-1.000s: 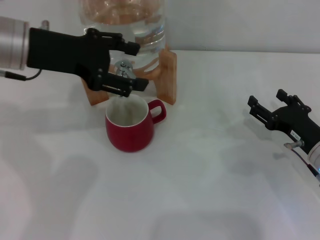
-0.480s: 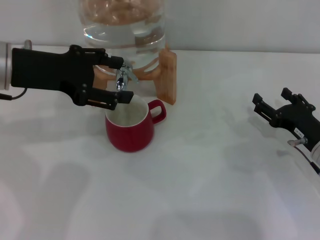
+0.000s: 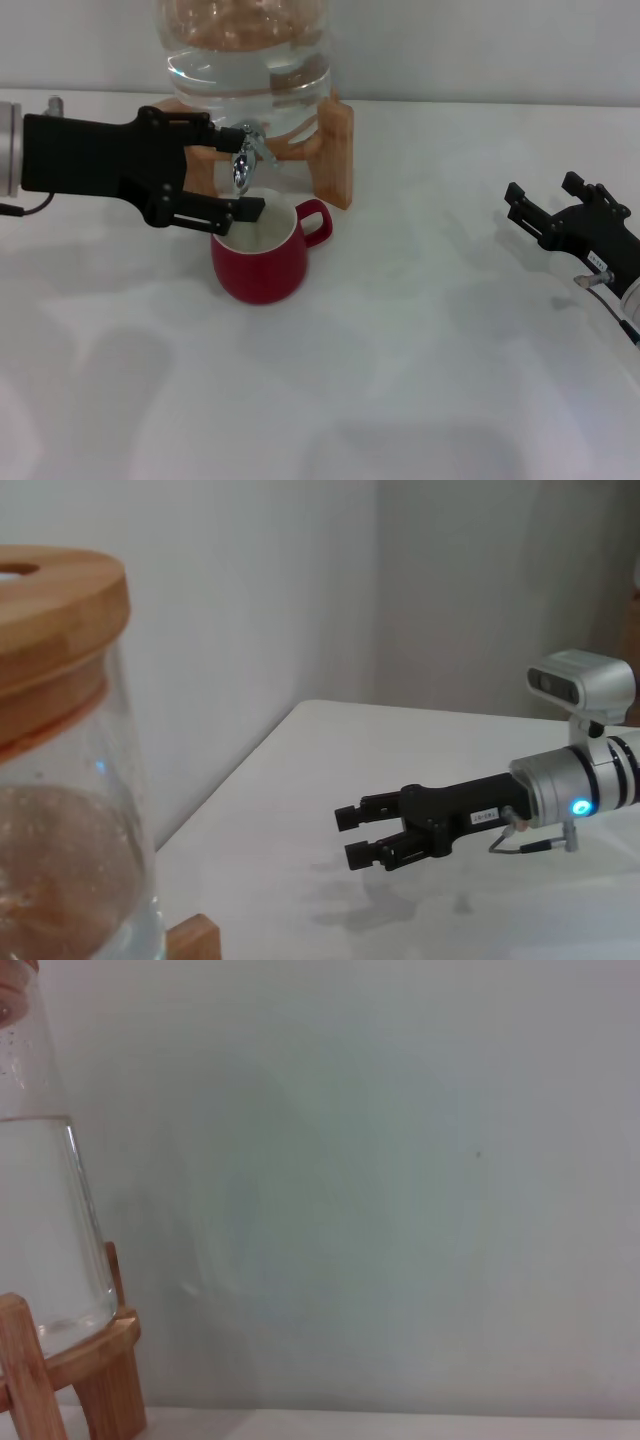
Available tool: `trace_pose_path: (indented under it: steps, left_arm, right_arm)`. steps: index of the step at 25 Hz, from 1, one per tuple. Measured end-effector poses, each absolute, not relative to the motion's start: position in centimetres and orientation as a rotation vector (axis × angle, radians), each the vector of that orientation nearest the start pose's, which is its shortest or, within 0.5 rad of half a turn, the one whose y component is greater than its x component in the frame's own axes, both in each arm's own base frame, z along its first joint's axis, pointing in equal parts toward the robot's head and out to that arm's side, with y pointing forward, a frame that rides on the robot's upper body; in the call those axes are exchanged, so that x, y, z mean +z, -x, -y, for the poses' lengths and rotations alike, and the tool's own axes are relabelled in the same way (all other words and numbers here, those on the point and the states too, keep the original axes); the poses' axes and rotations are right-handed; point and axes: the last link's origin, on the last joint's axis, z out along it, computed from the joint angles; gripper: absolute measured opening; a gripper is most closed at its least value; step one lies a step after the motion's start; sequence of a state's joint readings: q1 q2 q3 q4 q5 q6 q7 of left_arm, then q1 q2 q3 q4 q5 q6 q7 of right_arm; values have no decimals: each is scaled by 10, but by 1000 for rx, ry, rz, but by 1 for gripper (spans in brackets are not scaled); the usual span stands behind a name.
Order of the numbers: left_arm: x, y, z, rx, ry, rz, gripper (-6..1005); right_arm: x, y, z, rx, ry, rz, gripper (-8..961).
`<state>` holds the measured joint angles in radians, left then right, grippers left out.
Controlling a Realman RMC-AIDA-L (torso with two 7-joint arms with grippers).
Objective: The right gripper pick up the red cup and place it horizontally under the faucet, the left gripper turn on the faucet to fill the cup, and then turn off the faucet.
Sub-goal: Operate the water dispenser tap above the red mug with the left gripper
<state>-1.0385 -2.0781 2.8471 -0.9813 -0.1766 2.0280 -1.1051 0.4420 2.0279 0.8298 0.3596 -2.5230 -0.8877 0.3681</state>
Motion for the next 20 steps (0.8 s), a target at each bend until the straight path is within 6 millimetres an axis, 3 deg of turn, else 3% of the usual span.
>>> trace_pose_path:
  steps: [20]
  left_arm:
    - [59,208,-366,-441,2897,219,886]
  right_arm:
    - [-56,-299,-344,750,1872,-750,858]
